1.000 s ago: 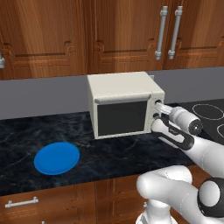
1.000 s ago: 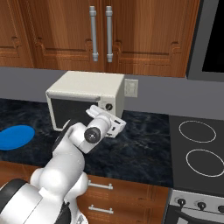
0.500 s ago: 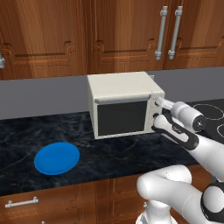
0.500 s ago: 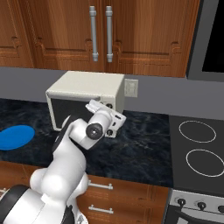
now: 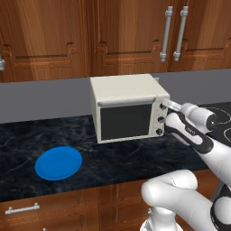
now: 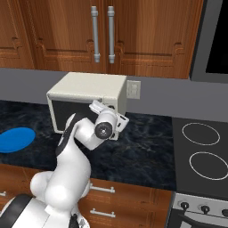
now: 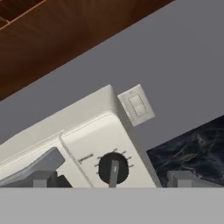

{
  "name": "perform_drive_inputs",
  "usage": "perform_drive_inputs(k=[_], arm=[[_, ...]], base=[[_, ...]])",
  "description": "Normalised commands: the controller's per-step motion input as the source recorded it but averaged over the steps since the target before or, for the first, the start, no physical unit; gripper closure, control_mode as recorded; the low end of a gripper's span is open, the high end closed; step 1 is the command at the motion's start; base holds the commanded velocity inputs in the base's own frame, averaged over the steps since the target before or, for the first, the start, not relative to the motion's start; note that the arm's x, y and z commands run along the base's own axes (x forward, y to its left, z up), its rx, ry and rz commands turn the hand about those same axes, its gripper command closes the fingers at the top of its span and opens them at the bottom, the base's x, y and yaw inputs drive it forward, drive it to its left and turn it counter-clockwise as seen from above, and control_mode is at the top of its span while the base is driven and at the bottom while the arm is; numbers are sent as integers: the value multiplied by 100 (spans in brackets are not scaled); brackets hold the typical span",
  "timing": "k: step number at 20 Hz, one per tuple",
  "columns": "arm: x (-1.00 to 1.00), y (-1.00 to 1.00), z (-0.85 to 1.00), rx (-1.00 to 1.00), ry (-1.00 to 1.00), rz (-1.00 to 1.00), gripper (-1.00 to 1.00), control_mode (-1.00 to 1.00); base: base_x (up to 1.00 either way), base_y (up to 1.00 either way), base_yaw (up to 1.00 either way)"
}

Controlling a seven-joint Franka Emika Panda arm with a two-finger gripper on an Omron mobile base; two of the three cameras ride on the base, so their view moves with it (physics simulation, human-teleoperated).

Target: Pull the toaster oven rack outwards. Pick up the baguette from the plate and place it on the toaster oven rack. Close the toaster oven door fully and set the temperature to the lowest setting.

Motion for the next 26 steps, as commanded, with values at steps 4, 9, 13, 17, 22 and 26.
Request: perform_drive_inputs(k=[4,9,13,17,22,26], arm=[[0,-2,0,4,4,4,-100,-100],[0,0,0,3,1,0,-100,-100],[-1,4,0,1,0,1,-100,-100],[-7,29,1,0,0,1,-100,-100],[0,11,0,0,0,6,-100,-100],[0,2,0,0,0,6,-100,-100]], base=[[0,0,0],[0,0,0],[0,0,0],[0,0,0],[0,0,0],[0,0,0]])
